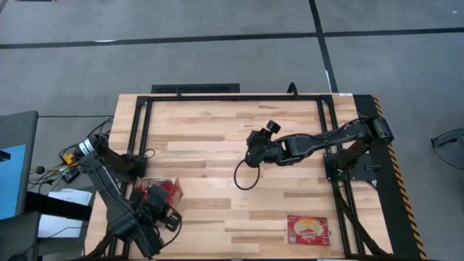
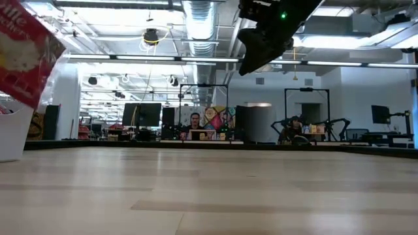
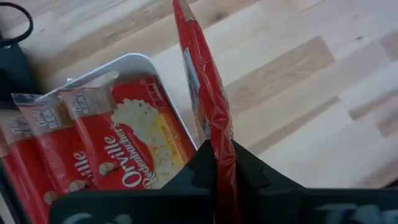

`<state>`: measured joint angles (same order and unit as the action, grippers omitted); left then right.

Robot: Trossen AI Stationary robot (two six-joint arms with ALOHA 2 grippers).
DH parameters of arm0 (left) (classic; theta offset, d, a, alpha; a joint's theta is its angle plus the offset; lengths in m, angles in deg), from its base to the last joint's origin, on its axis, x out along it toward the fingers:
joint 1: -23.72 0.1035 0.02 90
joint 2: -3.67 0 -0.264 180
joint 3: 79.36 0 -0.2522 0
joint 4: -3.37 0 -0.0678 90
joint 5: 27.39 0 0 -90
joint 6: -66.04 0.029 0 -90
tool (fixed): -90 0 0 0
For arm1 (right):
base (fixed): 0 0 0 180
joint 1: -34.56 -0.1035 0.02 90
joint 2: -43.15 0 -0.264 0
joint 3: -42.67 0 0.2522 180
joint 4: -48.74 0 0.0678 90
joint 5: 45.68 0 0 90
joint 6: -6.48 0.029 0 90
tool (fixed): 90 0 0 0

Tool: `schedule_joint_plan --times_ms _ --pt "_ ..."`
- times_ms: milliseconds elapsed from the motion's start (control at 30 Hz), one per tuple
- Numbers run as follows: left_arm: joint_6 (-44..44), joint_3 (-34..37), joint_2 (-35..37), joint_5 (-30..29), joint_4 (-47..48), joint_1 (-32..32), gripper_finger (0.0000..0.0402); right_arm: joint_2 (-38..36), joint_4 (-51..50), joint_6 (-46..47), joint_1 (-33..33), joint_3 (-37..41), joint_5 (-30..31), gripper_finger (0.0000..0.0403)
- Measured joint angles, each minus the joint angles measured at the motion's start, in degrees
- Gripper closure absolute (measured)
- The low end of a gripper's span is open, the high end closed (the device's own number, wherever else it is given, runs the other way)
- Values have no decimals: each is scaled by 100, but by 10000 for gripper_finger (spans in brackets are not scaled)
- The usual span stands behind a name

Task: Sort popcorn bags into baskets
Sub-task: Put the red popcorn bag into the white bin

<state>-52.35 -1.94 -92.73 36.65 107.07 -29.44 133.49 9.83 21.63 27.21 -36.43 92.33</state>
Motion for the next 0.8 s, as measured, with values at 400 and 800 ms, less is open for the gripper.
schedule_joint_plan --times_ms 400,800 --pt "397 11 -31 775 8 -31 393 0 66 -11 43 0 -79 218" --pt "1135 9 212 1290 3 38 393 0 179 -15 83 2 -321 219"
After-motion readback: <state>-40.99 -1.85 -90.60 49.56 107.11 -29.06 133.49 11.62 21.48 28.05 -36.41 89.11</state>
